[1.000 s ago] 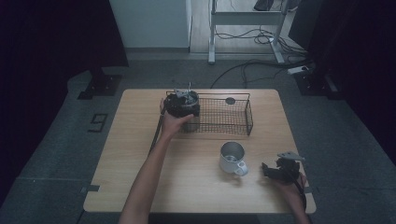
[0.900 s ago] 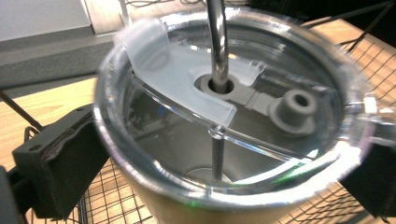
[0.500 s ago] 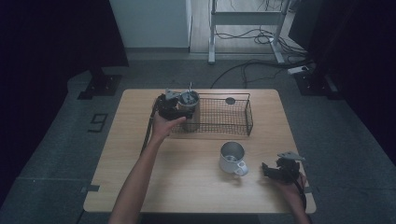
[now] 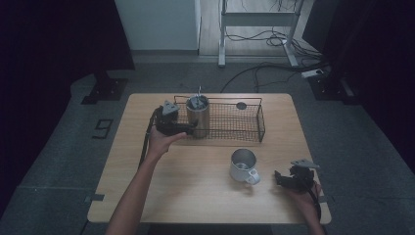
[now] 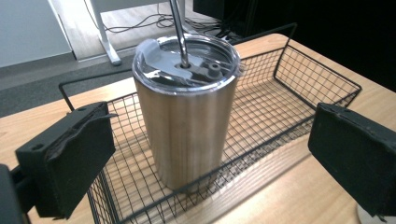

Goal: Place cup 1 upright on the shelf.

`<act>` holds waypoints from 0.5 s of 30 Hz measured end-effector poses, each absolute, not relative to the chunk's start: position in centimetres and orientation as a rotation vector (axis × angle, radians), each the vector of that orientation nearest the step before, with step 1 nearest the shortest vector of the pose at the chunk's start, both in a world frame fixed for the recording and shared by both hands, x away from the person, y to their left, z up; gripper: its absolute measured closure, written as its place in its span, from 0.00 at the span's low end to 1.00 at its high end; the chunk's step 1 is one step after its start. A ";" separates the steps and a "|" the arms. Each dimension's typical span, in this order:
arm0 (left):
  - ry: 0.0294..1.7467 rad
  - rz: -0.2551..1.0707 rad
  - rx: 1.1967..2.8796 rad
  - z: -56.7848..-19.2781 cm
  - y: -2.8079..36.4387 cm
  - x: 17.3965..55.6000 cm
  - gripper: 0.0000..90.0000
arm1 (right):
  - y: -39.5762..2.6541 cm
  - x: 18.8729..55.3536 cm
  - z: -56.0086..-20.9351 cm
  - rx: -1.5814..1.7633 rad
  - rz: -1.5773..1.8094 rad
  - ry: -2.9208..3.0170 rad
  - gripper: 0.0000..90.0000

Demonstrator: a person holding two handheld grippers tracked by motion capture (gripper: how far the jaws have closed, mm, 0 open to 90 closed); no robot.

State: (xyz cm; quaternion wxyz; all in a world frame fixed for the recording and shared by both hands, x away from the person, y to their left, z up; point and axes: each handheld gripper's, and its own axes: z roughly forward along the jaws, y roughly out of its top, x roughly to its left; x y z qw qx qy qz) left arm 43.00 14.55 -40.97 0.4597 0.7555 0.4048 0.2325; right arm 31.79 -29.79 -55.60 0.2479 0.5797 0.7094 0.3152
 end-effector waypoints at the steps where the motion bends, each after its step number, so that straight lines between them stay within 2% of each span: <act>1: 0.994 0.567 1.854 -41.0 14.7 42.5 0.01 | -29.8 31.8 -55.6 1.580 0.859 1.934 0.11; 15: 0.962 0.522 1.843 -41.2 16.3 38.4 0.02 | -29.8 31.8 -55.6 1.584 0.859 1.932 0.11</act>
